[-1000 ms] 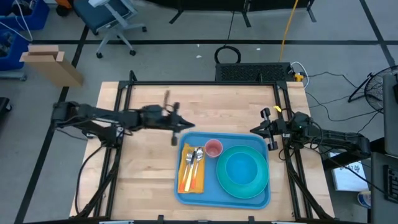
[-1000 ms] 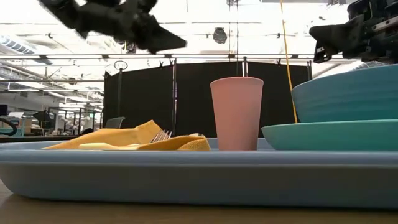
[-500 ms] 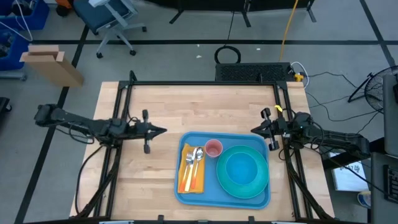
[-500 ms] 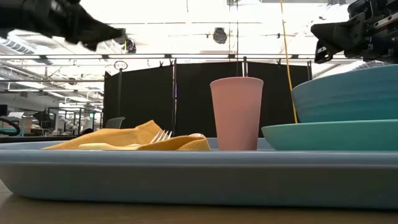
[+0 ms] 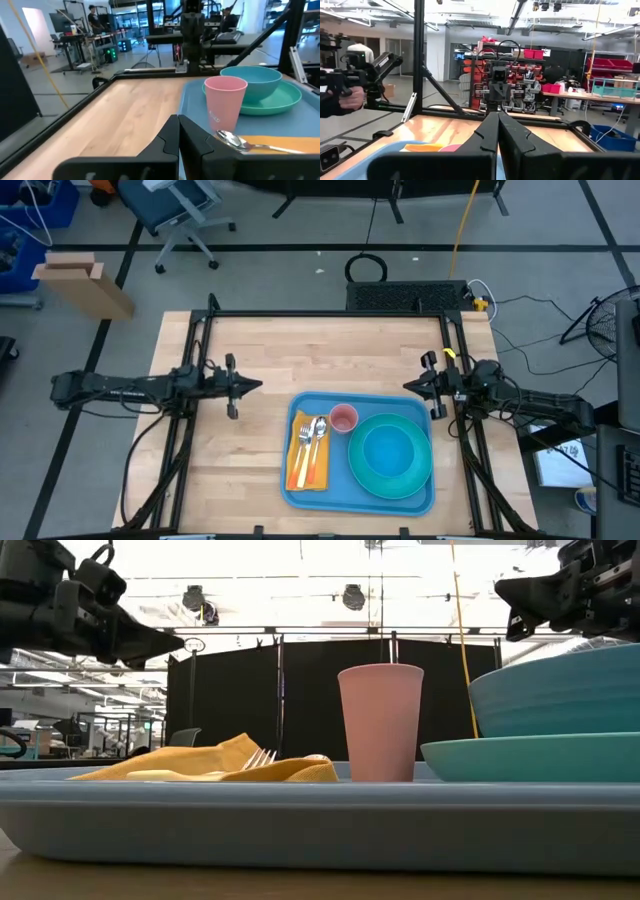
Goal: Set up tray
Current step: Return to Home Position
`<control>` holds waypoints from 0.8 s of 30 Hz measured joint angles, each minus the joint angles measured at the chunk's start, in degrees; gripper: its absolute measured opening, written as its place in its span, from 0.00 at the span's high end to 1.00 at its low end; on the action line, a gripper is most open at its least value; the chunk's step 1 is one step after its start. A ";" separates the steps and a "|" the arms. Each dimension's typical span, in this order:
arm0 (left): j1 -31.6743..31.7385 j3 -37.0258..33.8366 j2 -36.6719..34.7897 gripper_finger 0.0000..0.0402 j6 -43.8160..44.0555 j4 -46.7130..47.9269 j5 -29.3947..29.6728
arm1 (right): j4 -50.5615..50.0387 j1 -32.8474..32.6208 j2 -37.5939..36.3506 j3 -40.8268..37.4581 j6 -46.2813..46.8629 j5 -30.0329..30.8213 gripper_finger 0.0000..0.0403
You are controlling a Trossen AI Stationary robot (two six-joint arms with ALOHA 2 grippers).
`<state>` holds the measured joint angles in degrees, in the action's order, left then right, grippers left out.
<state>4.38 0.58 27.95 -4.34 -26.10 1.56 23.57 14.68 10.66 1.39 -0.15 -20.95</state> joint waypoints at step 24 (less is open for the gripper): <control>-0.28 0.03 -20.31 1.00 -4.52 19.23 1.46 | -0.69 0.00 -2.45 -0.58 3.69 -0.26 1.00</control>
<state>4.10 0.61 7.64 -8.86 -6.87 3.03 22.87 14.68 8.21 0.81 3.54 -21.21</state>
